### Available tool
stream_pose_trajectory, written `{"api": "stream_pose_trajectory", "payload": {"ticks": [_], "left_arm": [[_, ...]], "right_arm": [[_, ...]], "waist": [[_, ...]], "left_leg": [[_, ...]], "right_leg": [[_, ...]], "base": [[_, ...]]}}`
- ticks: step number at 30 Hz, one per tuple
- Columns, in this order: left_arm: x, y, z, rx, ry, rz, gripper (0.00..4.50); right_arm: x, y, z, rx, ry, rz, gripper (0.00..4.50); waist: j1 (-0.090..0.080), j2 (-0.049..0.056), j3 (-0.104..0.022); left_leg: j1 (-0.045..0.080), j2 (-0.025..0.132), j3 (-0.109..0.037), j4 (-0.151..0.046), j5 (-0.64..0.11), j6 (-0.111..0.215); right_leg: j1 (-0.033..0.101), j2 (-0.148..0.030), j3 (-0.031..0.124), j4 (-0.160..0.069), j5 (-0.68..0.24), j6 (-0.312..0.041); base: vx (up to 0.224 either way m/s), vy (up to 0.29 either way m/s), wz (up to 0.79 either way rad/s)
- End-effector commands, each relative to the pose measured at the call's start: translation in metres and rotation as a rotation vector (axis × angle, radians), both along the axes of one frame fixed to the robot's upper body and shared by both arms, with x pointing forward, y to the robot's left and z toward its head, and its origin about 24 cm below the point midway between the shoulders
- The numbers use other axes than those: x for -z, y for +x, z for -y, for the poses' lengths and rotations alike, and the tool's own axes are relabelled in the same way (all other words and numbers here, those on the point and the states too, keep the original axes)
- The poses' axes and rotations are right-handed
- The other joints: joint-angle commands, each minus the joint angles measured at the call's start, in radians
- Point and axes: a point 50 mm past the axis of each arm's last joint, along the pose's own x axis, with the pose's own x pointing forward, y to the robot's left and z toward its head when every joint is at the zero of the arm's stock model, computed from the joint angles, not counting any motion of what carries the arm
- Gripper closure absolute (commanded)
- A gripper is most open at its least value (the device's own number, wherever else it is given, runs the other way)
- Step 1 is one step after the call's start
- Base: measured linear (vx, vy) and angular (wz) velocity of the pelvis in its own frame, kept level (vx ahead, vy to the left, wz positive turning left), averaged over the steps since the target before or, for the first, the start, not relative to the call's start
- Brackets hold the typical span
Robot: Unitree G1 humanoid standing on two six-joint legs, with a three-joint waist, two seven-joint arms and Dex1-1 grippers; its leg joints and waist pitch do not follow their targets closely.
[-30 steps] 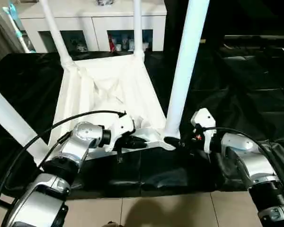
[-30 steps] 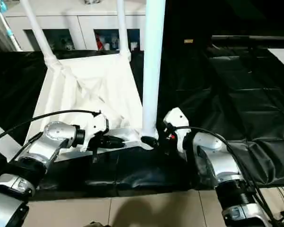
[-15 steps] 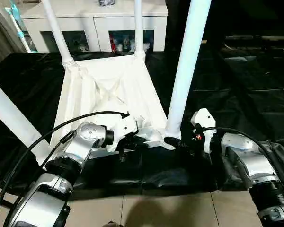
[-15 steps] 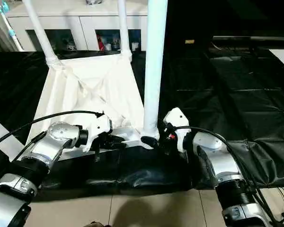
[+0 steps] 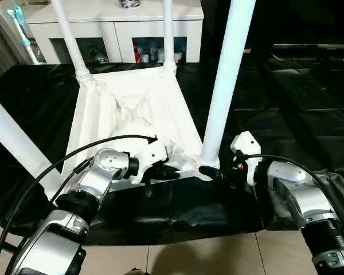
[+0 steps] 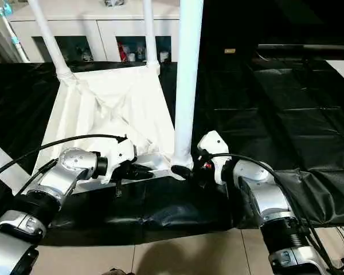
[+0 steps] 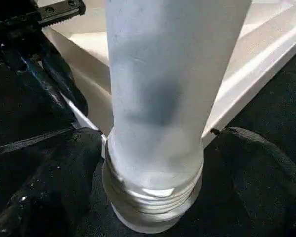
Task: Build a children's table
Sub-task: Rotate leg to tighten
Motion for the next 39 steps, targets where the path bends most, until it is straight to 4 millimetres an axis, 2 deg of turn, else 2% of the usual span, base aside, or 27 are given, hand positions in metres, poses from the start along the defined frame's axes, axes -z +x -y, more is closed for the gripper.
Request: {"api": "stream_pose_trajectory", "payload": {"ticks": [1, 8, 17, 19, 21, 25, 33, 36, 39], "left_arm": [[0.012, -0.005, -0.001, -0.006, 0.016, -0.05, 4.47], [0.015, -0.008, 0.001, -0.005, 0.003, -0.069, 4.47], [0.017, -0.009, 0.001, -0.01, -0.004, -0.075, 4.5], [0.017, -0.009, 0.001, -0.01, -0.003, -0.076, 4.5], [0.017, -0.009, 0.001, -0.012, 0.0, -0.075, 4.5], [0.017, -0.009, 0.001, -0.021, -0.004, -0.078, 4.5], [0.015, -0.005, 0.001, -0.068, -0.015, -0.069, 4.5], [0.013, 0.002, 0.009, -0.146, -0.051, -0.083, 4.5], [0.014, 0.007, 0.02, -0.174, -0.043, -0.098, 4.5]], "right_arm": [[-0.002, 0.001, -0.004, -0.016, -0.002, 0.017, 0.34], [-0.001, 0.002, -0.008, -0.023, 0.011, 0.006, 0.34], [0.001, 0.0, -0.008, -0.032, 0.025, -0.013, 1.16], [0.001, -0.001, -0.008, -0.034, 0.026, -0.016, 1.19], [0.001, 0.0, -0.008, -0.033, 0.028, -0.02, 1.55], [0.002, 0.0, -0.009, -0.029, 0.028, -0.025, 1.81], [0.006, 0.002, -0.009, 0.013, 0.014, -0.032, 1.89], [0.01, 0.007, -0.008, 0.093, 0.011, -0.043, 1.89], [0.016, 0.01, -0.018, 0.159, 0.004, -0.048, 1.89]], "waist": [[-0.005, -0.009, -0.067], [-0.004, -0.012, -0.067], [-0.004, -0.014, -0.068], [-0.004, -0.014, -0.068], [-0.004, -0.014, -0.069], [-0.004, -0.014, -0.069], [-0.005, -0.013, -0.068], [-0.01, -0.016, -0.064], [-0.013, -0.016, -0.063]], "left_leg": [[0.024, 0.049, -0.023, -0.074, -0.28, 0.029], [0.024, 0.05, -0.022, -0.072, -0.262, 0.037], [0.023, 0.05, -0.022, -0.072, -0.256, 0.04], [0.023, 0.049, -0.021, -0.071, -0.248, 0.043], [0.021, 0.049, -0.021, -0.07, -0.238, 0.047], [0.022, 0.049, -0.021, -0.069, -0.234, 0.05], [0.022, 0.048, -0.022, -0.071, -0.248, 0.045], [0.024, 0.045, -0.022, -0.072, -0.272, 0.034], [0.025, 0.042, -0.023, -0.073, -0.284, 0.026]], "right_leg": [[0.04, -0.057, 0.036, -0.065, -0.294, -0.215], [0.039, -0.057, 0.037, -0.063, -0.285, -0.218], [0.039, -0.057, 0.037, -0.064, -0.3, -0.209], [0.039, -0.057, 0.037, -0.063, -0.293, -0.211], [0.04, -0.057, 0.037, -0.062, -0.285, -0.212], [0.04, -0.057, 0.037, -0.062, -0.286, -0.212], [0.039, -0.058, 0.036, -0.066, -0.318, -0.204], [0.037, -0.057, 0.035, -0.072, -0.372, -0.192], [0.034, -0.057, 0.036, -0.079, -0.414, -0.174]], "base": [[0.0, 0.0, 0.0], [0.0, 0.0, 0.0], [0.0, 0.0, 0.0], [0.0, 0.0, 0.0], [0.0, 0.0, 0.0], [0.0, 0.0, 0.0], [0.0, 0.0, 0.0], [0.0, 0.0, 0.0], [0.0, 0.0, 0.0]]}}
